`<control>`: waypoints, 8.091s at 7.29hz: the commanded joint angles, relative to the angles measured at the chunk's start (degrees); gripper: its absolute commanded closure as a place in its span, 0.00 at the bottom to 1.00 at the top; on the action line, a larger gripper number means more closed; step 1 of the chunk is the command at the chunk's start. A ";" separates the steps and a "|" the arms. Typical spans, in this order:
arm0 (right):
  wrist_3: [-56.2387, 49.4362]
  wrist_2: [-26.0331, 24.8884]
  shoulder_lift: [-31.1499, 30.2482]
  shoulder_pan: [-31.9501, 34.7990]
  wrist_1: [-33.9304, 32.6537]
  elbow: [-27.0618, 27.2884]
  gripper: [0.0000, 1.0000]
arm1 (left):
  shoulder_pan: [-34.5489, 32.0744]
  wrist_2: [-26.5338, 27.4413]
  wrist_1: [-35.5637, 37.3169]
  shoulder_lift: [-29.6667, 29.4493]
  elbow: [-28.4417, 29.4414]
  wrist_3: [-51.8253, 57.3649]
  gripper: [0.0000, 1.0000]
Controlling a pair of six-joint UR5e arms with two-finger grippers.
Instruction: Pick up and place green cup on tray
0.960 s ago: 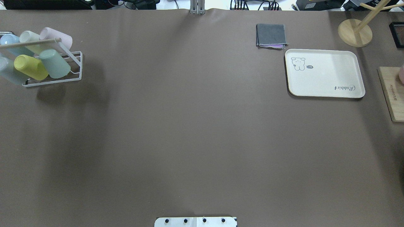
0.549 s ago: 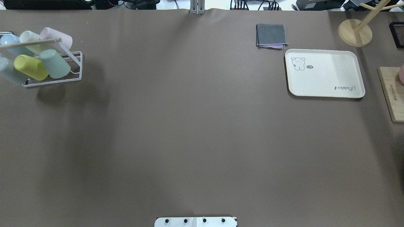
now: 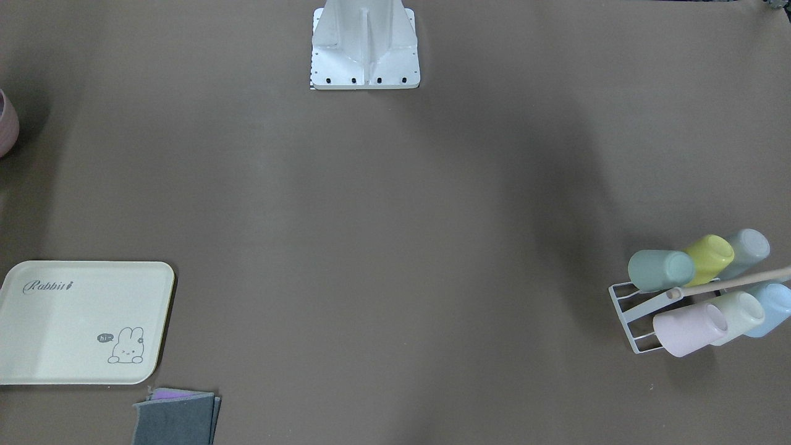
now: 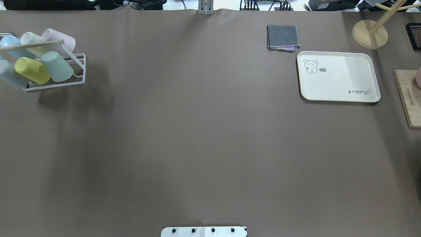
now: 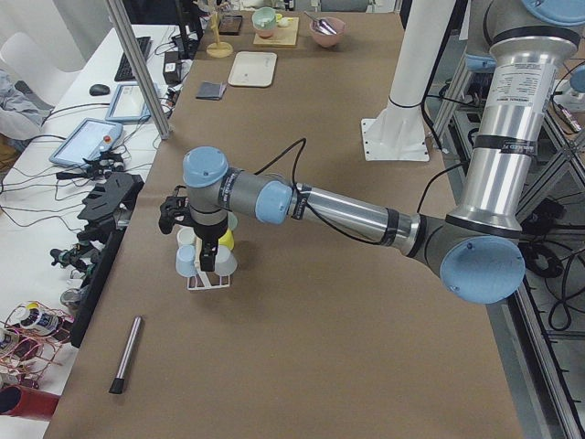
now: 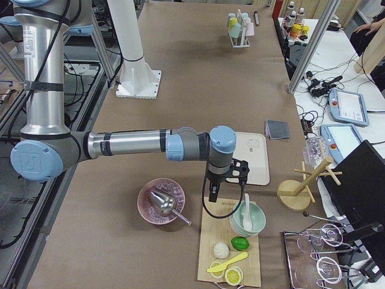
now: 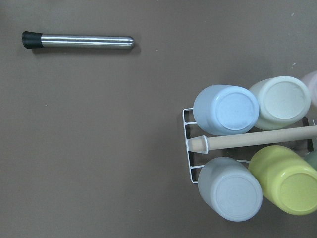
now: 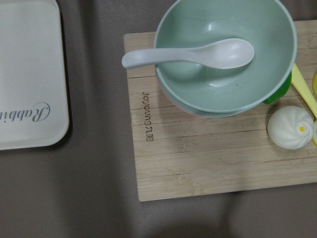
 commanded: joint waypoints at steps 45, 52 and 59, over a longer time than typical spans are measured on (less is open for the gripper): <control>4.72 0.95 20.14 -17.02 34.20 -33.15 1.00 | 51.46 93.24 -30.24 -1.78 11.20 100.95 0.03; 21.14 15.98 15.22 -10.78 34.38 -12.86 1.00 | 50.93 93.24 -30.59 -3.02 13.67 100.87 0.03; 62.51 -3.84 27.42 -37.19 47.65 -9.41 1.00 | 48.84 89.83 -34.27 -6.44 16.66 106.73 0.16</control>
